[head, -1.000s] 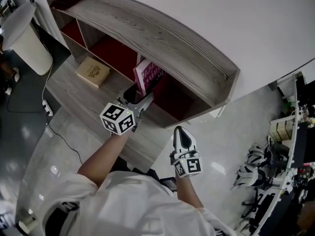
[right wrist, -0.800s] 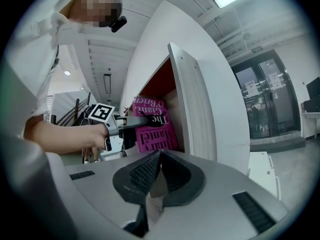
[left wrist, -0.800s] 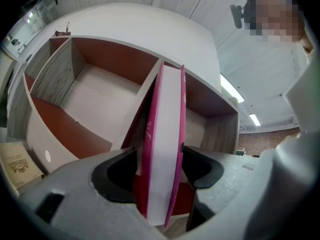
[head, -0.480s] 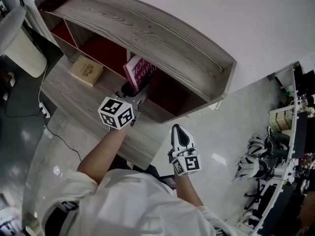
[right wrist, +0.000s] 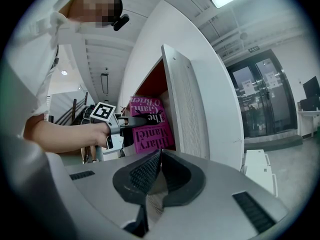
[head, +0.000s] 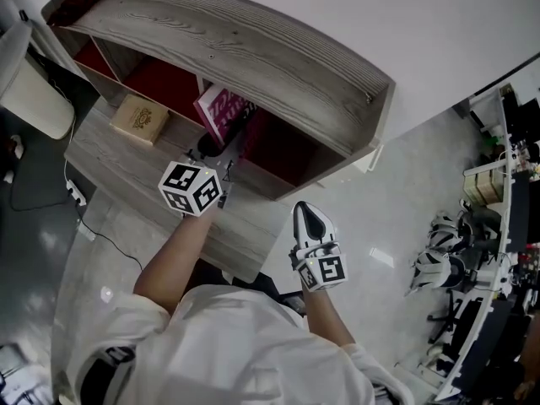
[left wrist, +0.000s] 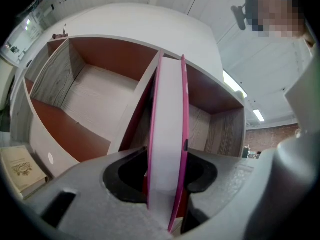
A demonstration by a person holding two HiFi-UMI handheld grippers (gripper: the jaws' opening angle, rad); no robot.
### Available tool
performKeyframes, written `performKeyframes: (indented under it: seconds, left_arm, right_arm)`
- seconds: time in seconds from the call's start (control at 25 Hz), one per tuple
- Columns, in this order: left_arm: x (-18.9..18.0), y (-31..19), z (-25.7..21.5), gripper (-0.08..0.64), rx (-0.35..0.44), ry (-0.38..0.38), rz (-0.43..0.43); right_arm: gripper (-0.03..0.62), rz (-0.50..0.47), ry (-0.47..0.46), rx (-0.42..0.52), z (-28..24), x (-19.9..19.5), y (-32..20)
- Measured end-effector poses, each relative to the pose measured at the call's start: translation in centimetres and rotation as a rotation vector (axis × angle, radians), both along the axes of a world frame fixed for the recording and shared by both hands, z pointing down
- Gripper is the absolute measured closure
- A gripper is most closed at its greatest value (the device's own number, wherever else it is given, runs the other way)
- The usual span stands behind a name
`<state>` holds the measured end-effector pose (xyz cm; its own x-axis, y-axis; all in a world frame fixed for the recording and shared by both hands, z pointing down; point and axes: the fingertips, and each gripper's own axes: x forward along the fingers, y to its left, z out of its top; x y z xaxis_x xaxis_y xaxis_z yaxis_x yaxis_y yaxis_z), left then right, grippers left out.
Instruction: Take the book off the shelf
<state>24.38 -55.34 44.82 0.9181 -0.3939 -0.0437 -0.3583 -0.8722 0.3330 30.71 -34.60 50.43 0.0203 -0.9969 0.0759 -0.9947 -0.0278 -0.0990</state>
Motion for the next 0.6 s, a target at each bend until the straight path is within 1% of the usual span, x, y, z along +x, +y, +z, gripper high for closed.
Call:
performKeyframes:
  seconds: [0.28,0.6]
  left_arm:
    - [-0.7,0.7,-0.4,0.402,0.022,-0.001,-0.032]
    - [-3.1,2.4,-1.2,0.410,0.060,-0.006,-0.083]
  right_arm:
    - [0.574,-0.002,-0.001,0.014,-0.3,0.6,0.7]
    - [0.575,-0.042,-0.006,0.040,-0.9,0.3,1.9]
